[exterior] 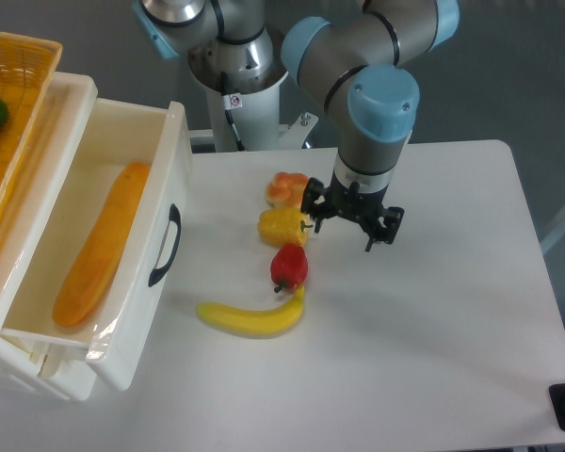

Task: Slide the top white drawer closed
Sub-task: 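Move the gripper over the fruit toward the open white drawer's front, then place the gripper against the drawer front beside its black handle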

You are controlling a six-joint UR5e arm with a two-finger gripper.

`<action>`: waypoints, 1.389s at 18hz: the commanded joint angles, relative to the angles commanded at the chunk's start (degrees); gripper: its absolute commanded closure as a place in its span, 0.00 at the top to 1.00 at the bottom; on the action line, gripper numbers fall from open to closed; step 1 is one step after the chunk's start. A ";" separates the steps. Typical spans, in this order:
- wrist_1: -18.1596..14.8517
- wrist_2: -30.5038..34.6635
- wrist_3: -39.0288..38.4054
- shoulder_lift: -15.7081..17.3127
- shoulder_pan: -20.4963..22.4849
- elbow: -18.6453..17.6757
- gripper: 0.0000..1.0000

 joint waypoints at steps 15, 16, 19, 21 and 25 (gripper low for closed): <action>-14.06 -17.15 -5.90 0.26 -6.69 -0.09 0.00; -14.24 -17.41 -5.90 0.26 -6.68 0.00 0.00; -14.33 -19.34 -5.90 0.35 -6.68 0.09 0.00; -14.50 -20.31 -5.99 0.53 -7.03 0.96 0.00; -14.50 -20.58 -6.43 0.62 -8.71 1.05 0.00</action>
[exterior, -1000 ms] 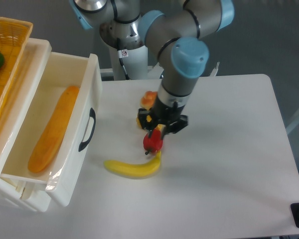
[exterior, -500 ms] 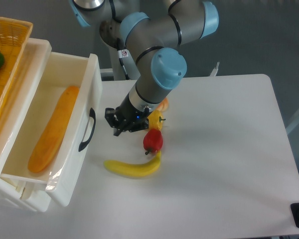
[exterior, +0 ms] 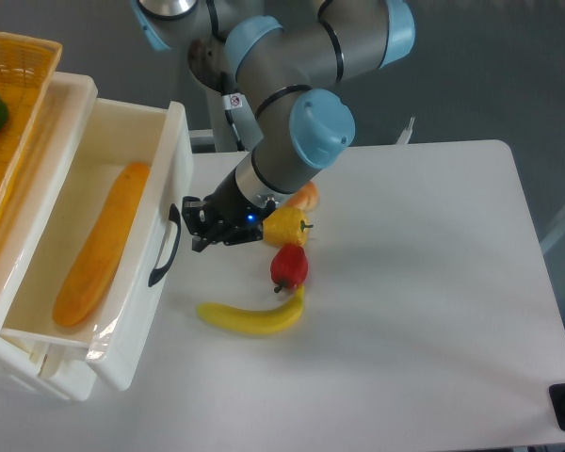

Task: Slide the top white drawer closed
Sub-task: 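Place the gripper against the drawer front beside its black handle, then push the drawer front into the cabinet with the gripper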

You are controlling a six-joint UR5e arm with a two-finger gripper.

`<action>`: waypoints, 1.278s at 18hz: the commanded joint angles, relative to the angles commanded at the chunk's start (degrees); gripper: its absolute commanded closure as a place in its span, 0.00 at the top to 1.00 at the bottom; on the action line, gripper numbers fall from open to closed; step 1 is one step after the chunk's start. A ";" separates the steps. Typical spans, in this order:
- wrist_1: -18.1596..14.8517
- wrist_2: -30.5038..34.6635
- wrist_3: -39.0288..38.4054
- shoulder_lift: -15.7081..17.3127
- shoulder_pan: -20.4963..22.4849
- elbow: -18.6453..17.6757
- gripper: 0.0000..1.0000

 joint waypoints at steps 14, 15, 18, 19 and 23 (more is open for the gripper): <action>-1.84 -0.09 -0.26 1.41 -2.11 0.26 0.00; -1.76 -0.09 -0.44 1.41 -2.20 0.26 0.00; -1.76 -0.09 -0.96 1.41 -3.34 0.26 0.00; -1.76 -0.09 -1.31 1.41 -3.51 0.26 0.00; -1.58 0.00 -2.37 1.23 -4.57 0.26 0.00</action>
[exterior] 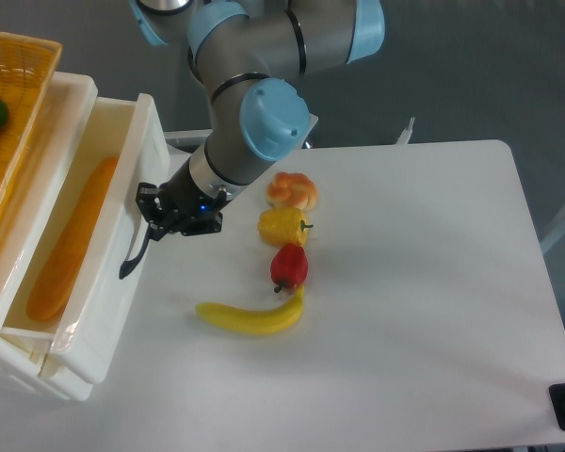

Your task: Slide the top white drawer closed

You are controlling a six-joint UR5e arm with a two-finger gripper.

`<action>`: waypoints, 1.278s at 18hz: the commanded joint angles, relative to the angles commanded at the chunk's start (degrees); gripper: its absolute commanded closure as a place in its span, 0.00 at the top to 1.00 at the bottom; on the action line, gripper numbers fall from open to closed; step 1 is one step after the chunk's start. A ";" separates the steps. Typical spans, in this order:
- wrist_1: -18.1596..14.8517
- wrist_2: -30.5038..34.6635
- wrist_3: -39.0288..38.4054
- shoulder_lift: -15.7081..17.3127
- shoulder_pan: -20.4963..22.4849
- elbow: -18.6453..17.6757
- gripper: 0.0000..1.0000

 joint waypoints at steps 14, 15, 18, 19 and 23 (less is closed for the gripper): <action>0.44 -0.09 -4.39 0.00 -4.48 0.18 0.00; 0.44 -0.09 -4.48 0.00 -5.18 0.18 0.00; 0.53 -0.09 -5.10 -0.09 -5.98 0.18 0.00; 0.53 -0.09 -5.10 -0.09 -5.98 0.18 0.00; 0.53 -0.09 -5.10 -0.18 -6.15 0.26 0.00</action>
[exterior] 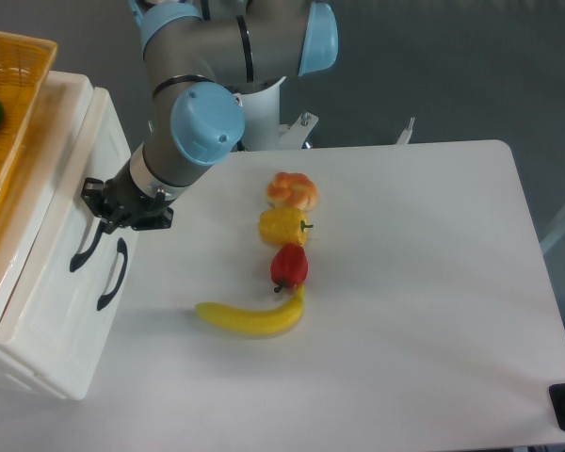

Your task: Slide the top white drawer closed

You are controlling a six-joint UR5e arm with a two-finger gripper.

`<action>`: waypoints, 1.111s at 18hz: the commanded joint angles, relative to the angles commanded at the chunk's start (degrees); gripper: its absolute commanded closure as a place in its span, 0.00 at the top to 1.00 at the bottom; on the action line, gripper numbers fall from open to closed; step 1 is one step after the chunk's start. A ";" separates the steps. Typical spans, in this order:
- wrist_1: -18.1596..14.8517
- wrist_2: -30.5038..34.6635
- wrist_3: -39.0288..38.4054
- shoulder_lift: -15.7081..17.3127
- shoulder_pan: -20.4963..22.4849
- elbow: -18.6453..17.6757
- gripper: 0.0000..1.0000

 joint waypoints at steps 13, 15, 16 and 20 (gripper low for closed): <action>4.30 11.07 1.93 -1.14 14.13 4.57 1.00; 8.42 11.25 1.93 -1.23 17.38 4.66 1.00; 10.44 11.42 2.02 -1.58 18.53 4.66 1.00; 13.97 13.00 3.16 -3.34 23.63 4.66 1.00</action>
